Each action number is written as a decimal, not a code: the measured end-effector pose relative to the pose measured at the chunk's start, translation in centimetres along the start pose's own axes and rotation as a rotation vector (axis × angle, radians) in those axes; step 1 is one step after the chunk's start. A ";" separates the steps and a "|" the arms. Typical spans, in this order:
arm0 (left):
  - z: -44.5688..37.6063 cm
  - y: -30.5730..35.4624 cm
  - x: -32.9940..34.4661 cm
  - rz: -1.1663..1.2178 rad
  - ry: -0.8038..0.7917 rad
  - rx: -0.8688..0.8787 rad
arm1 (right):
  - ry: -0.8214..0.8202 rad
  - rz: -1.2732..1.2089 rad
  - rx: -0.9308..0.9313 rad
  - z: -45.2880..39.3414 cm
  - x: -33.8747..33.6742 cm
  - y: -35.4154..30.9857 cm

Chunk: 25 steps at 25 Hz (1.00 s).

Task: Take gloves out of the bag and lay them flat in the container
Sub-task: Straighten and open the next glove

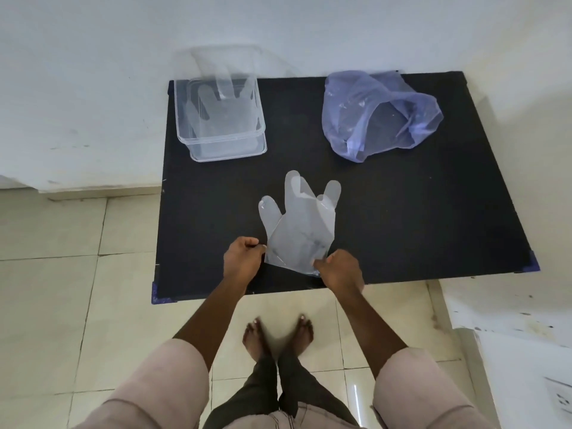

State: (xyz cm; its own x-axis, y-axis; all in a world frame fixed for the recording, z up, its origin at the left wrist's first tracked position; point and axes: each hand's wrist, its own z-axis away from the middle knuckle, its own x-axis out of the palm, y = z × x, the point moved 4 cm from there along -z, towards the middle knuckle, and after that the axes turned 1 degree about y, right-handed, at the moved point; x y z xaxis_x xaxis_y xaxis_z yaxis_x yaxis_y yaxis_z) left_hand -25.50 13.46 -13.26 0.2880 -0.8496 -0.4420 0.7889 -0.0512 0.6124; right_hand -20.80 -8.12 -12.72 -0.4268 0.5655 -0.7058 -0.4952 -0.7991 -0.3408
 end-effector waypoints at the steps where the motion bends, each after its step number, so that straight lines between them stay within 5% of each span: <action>1: -0.2 -0.2 0.2 -0.020 -0.007 -0.008 | 0.015 -0.033 -0.005 0.1 0.4 -0.3; 9: -0.7 0.7 1.8 -0.254 -0.017 0.070 | -0.096 -0.688 0.071 0.8 1.0 -0.4; 17: 0.5 0.9 1.7 0.405 -0.215 -0.118 | -0.155 -1.042 0.095 1.9 -1.4 -0.9; 20: 1.6 -0.3 1.4 0.237 -0.121 0.052 | -0.186 -1.162 0.118 2.3 -2.3 -1.7; 25: 4.8 -2.7 4.3 -0.065 -0.176 0.315 | -0.249 -1.278 0.159 2.9 -2.9 -3.0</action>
State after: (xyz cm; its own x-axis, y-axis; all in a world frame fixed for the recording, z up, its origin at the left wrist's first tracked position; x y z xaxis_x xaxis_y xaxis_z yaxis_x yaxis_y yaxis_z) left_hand -29.04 7.42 -13.66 0.1234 -0.9153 -0.3833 0.5886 -0.2435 0.7709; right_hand -20.27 -6.76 -7.84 0.2883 0.9368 0.1983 -0.7273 0.3490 -0.5909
